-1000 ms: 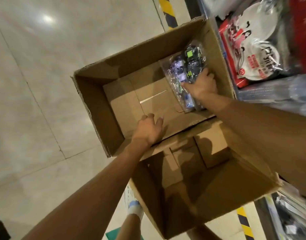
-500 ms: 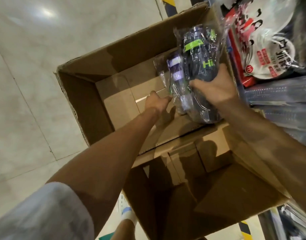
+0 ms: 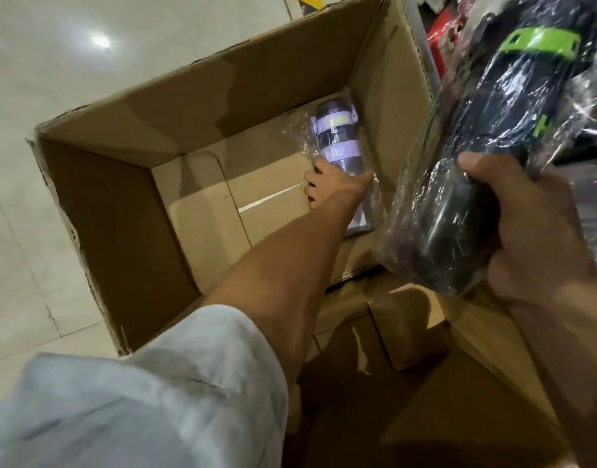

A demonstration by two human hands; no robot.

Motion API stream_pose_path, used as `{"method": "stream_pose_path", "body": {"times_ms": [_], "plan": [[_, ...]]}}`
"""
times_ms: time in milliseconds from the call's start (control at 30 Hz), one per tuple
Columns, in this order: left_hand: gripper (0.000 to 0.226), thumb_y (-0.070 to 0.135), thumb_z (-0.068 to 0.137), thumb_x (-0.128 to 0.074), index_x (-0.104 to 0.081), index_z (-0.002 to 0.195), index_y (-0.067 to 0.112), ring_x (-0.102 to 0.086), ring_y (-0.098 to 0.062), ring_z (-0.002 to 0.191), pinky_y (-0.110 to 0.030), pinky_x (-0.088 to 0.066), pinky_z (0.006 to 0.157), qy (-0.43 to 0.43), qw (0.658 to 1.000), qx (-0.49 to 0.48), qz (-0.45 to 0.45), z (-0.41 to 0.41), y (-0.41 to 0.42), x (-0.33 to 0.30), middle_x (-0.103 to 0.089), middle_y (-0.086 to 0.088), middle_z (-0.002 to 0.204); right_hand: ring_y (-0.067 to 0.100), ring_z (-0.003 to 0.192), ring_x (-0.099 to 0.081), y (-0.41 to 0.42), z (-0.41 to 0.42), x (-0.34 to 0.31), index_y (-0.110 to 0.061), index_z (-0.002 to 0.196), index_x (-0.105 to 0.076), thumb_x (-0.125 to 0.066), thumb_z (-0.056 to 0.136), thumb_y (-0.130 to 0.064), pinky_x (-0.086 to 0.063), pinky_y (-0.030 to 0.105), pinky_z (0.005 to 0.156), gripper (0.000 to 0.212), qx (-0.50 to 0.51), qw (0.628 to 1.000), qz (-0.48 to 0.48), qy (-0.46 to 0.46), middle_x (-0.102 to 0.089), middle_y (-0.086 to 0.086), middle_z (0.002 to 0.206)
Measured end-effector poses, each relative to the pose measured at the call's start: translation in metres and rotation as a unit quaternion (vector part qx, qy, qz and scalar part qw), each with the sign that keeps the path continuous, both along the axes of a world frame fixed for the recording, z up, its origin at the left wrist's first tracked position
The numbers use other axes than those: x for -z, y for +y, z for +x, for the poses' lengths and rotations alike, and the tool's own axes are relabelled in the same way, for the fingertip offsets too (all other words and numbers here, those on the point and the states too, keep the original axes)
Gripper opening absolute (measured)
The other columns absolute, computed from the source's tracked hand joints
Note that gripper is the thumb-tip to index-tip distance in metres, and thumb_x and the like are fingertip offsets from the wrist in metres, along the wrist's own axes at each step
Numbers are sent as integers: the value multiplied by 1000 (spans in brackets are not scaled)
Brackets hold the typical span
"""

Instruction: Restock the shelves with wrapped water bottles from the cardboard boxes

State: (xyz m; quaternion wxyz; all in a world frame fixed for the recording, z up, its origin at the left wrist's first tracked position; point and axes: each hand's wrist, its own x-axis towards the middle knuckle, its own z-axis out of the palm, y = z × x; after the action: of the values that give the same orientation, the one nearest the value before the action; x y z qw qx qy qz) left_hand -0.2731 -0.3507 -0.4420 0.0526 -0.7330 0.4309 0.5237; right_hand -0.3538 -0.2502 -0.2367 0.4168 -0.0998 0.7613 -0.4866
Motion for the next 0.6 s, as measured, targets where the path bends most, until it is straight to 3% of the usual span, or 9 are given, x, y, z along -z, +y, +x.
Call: {"method": "stream_pose_path", "body": {"times_ms": [100,200,267,400,500,600], "plan": [[112,47,71,-90,-20,155,19,-49,-39,130,-51,-46,110,52,998,-44,14,7,-3,5,-47,-16,142,14,84,-77,3,-3,-6,-14,101,-70,-70,95,-18,-59,28,68,8,-7,1000,-6,-15,-76,-8,80],[98,40,72,-89,-31,147,19,-60,-34,115,-49,-55,100,97,992,-68,32,32,0,-11,-57,-11,130,18,96,-77,9,2,-17,-5,121,-68,-72,93,-18,-62,32,75,30,-13,1000,-22,-12,-78,-3,96],[81,30,75,-88,-36,137,18,-63,-30,108,-46,-58,94,132,987,-89,34,58,0,-32,-60,-7,121,21,101,-76,15,9,-26,-2,124,-65,-71,94,-18,-63,35,77,34,-27,998,-35,-37,-78,1,101],[69,19,76,-87,-45,130,15,-71,-24,95,-36,-60,72,186,979,-77,37,111,-2,-100,-68,-8,113,16,95,-75,30,29,-58,-11,120,-62,-71,88,-19,-63,35,72,33,2,994,-43,-100,-75,-6,93],[54,19,79,-84,-52,121,27,-74,-25,96,-46,-63,84,223,973,-27,54,142,1,-176,-72,-7,111,24,103,-75,41,51,-102,-11,125,-65,-72,90,-13,-64,41,78,36,14,991,-49,-123,-76,2,106],[41,21,76,-81,-60,110,32,-74,-26,99,-46,-61,91,244,968,11,55,167,10,-262,-75,-4,107,17,82,-75,57,76,-160,-16,112,-69,-74,80,-19,-59,39,74,33,45,991,-53,-113,-75,-2,89]]}}
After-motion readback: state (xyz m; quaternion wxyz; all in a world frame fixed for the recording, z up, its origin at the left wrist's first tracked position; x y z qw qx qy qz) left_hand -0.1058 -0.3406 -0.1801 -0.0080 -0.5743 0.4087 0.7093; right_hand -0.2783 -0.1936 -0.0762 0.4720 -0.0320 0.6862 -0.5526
